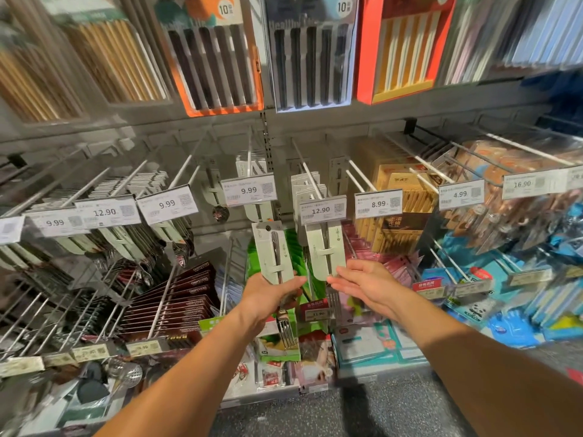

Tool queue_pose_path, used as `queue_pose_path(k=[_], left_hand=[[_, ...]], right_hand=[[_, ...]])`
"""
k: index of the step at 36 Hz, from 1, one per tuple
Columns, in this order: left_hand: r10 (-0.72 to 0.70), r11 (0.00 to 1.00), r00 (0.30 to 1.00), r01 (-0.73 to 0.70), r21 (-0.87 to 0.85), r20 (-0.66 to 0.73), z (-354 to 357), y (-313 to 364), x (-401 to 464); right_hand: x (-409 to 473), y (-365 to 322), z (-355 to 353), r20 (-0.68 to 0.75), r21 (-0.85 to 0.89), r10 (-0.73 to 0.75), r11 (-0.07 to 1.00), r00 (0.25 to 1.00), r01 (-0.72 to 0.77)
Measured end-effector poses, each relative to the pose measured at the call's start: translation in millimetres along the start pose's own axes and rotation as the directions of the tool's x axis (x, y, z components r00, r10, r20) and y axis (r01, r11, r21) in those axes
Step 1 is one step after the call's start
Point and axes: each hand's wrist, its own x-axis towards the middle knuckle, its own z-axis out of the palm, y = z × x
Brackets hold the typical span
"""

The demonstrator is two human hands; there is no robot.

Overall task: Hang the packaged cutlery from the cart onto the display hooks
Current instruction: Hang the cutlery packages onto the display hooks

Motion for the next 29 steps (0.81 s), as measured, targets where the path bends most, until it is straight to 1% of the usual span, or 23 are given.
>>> queue_pose_path(k=[6, 9, 17, 20, 22, 26, 27, 29], left_hand=[[0.003, 1.0, 1.0, -0.003, 0.005, -0.016, -1, 1, 1], [0.006, 1.0, 1.0, -0.005, 0.01, -0.02, -1, 2, 1], [-0.034, 0.999, 0.999, 0.033, -0.031, -0.033, 2, 4, 2], [-0.031, 0.999, 0.999, 0.029, -0.033, -0.042, 4, 2, 4], [-0.026, 0.999, 0.999, 0.025, -0.031, -0.045, 4, 0, 5], [-0.031, 0.999, 0.999, 0.03, -0.016, -0.04, 5, -5, 7], [-0.028, 1.0, 0.999, 0.028, -0.01, -0.031, 5, -8, 9], [-0.03, 1.0, 0.999, 0.03, 0.002, -0.009, 6, -10, 10]], right_hand=[[3, -1, 7, 0.003, 0.011, -0.018, 1.0, 1.0, 0.018], [9, -2, 10, -0.036, -0.008, -0.03, 1.0, 0.999, 0.03], [41, -15, 21, -0.136, -0.247, -0.127, 0.965, 0.982, 0.091], [56, -24, 25, -0.199, -0.37, -0.135, 0.927, 0.971, 0.053], [61, -29, 27, -0.219, -0.399, -0.123, 0.917, 0.968, 0.026], [63, -32, 30, -0.208, -0.368, -0.115, 0.929, 0.971, 0.031], [63, -30, 30, -0.22, -0.396, -0.127, 0.918, 0.967, 0.03], [59, -25, 26, -0.252, -0.522, -0.163, 0.853, 0.954, 0.008]])
